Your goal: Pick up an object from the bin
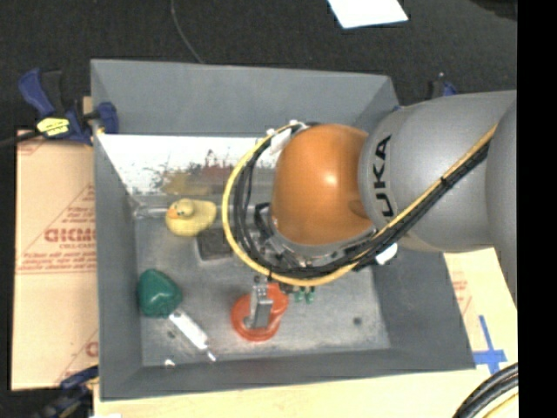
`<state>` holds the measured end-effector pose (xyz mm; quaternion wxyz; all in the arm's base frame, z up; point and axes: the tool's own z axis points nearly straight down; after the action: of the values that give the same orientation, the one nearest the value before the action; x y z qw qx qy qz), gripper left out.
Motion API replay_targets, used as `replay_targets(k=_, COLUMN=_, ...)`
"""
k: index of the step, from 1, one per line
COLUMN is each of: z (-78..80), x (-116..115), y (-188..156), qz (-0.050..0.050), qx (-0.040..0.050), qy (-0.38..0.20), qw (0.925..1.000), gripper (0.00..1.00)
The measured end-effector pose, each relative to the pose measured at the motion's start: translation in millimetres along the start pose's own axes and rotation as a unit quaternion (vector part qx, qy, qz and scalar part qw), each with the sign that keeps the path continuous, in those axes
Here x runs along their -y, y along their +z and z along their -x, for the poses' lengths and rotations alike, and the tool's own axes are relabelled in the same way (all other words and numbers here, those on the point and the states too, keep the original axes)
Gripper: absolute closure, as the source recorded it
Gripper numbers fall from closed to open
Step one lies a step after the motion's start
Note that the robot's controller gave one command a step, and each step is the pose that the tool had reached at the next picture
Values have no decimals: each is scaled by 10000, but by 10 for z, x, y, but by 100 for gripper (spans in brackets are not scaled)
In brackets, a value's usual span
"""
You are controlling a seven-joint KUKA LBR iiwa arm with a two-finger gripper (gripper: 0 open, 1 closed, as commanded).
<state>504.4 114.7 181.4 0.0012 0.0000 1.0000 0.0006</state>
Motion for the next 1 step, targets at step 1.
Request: replay_targets(k=1, z=-281, x=-693, y=1127, qz=25, qx=43, qy=359, qw=9993, gripper=0)
